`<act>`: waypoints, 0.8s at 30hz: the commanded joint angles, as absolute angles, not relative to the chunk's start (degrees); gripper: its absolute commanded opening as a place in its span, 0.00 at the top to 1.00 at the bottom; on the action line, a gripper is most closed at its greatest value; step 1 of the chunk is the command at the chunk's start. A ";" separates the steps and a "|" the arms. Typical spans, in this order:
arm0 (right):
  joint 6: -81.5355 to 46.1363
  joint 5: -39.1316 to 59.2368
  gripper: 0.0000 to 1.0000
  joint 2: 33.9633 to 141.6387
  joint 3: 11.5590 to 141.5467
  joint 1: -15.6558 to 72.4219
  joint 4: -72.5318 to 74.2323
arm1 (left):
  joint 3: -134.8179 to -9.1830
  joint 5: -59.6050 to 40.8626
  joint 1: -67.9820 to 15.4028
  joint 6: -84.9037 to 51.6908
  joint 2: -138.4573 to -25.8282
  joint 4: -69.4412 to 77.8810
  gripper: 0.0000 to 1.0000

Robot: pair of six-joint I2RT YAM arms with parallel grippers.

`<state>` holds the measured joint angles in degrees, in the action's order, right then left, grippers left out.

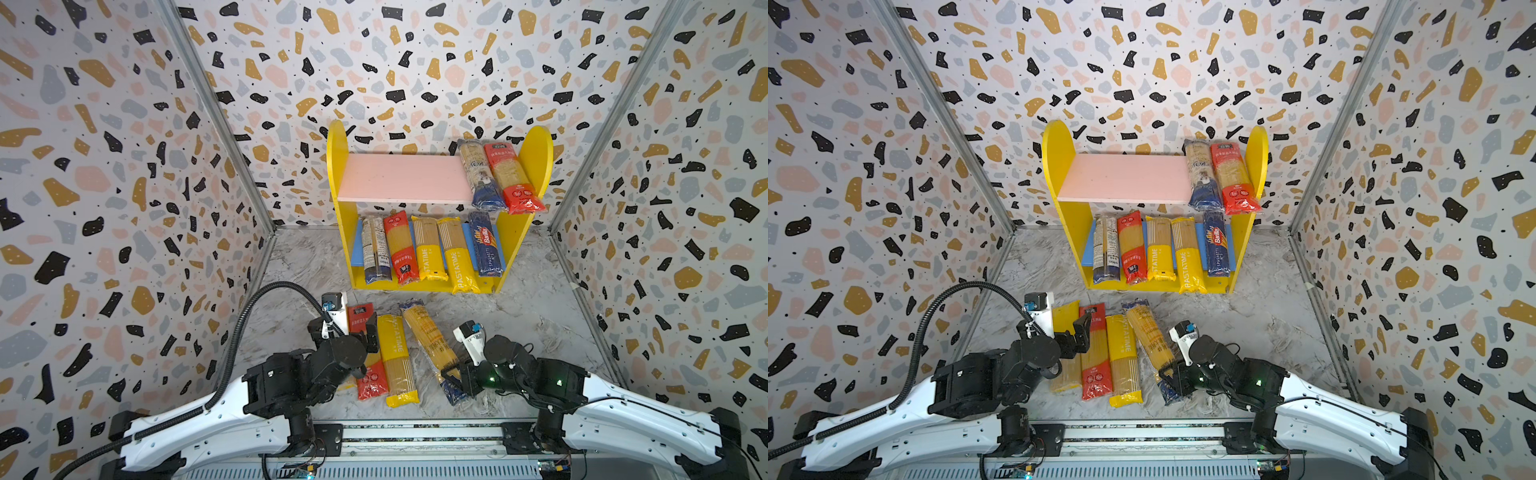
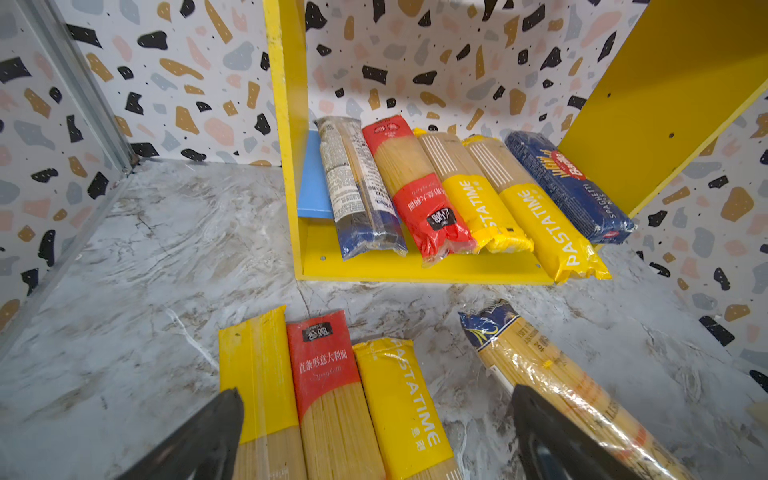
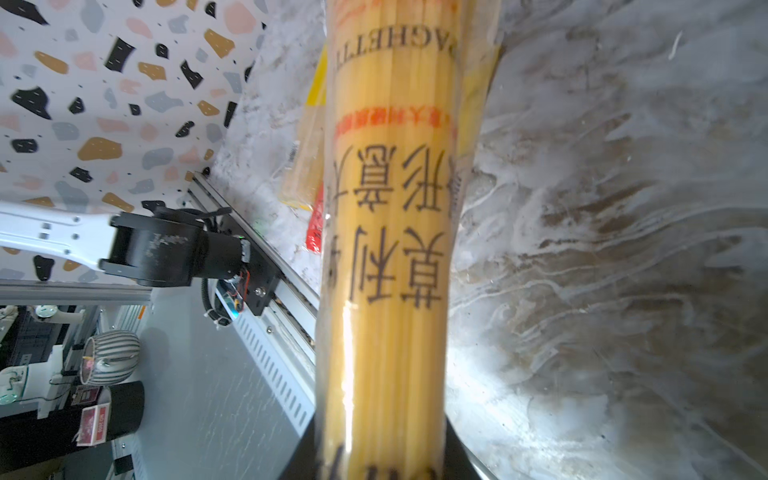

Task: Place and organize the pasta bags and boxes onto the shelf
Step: 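Lift the Molto Pasta bag upright with the right gripper up to the shelf top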

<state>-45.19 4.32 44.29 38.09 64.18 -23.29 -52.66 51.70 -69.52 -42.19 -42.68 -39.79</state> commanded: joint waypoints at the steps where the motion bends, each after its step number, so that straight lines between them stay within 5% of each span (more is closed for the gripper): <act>1: -39.60 2.07 0.90 42.96 46.82 64.09 -20.22 | -55.04 54.69 -69.74 -40.62 -42.85 -41.98 0.01; 13: -32.08 -2.81 0.90 46.23 67.75 64.07 -27.37 | -59.69 55.80 -69.74 -38.77 -45.97 -42.29 0.01; 24: -21.28 -16.99 0.90 62.47 93.94 64.00 -32.74 | -58.15 53.19 -69.78 -36.61 -47.19 -38.13 0.00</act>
<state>-27.44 -9.15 60.90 85.41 64.18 -39.11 -58.15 52.97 -69.52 -38.13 -47.42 -40.51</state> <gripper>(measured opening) 0.275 0.995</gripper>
